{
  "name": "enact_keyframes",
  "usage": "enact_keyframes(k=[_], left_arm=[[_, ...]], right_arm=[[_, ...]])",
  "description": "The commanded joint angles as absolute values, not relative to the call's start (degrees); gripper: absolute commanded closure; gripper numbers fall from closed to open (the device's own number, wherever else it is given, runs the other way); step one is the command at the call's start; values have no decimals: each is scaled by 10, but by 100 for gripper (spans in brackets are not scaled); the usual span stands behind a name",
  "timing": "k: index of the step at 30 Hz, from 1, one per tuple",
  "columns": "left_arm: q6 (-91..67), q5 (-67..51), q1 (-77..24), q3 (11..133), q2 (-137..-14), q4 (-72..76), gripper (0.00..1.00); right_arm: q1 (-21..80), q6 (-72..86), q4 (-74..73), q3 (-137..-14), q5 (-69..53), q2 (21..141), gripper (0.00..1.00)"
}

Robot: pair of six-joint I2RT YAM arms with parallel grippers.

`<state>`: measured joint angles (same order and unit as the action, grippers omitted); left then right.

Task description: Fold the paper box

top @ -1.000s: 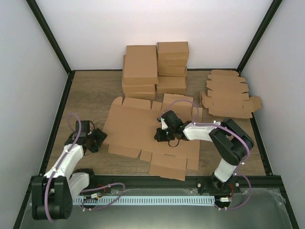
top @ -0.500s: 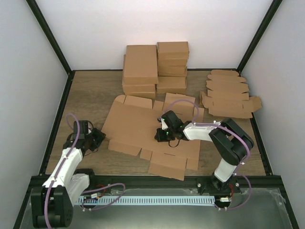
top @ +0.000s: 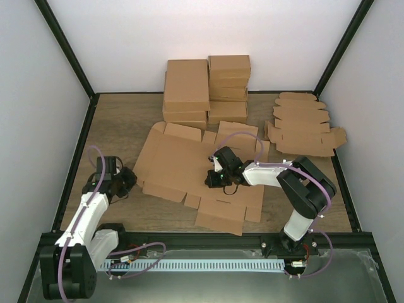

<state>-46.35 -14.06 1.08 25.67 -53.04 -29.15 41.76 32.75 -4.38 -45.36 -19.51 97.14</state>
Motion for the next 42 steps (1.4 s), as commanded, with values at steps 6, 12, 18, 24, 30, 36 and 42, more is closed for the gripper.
enact_keyframes(k=[6, 12, 18, 24, 30, 36, 42], left_arm=[[-370, -181, 9, 297, -496, -273, 96], [-361, -200, 9, 293, -461, -258, 96], [-380, -172, 9, 304, -411, -295, 96], [-499, -146, 9, 288, -346, -395, 96], [-542, -126, 9, 288, -246, -433, 96], [-536, -130, 9, 312, -216, -451, 96], [-504, -163, 9, 327, -206, -442, 96]], right_arm=[[420, 300, -47, -483, -201, 952, 95], [420, 293, -52, -481, -205, 919, 87], [420, 296, -69, -482, -184, 899, 84], [420, 301, -66, -482, -186, 911, 84], [420, 297, -69, -494, -192, 914, 83], [420, 295, -80, -488, -173, 890, 78], [420, 294, -78, -484, -179, 875, 72]])
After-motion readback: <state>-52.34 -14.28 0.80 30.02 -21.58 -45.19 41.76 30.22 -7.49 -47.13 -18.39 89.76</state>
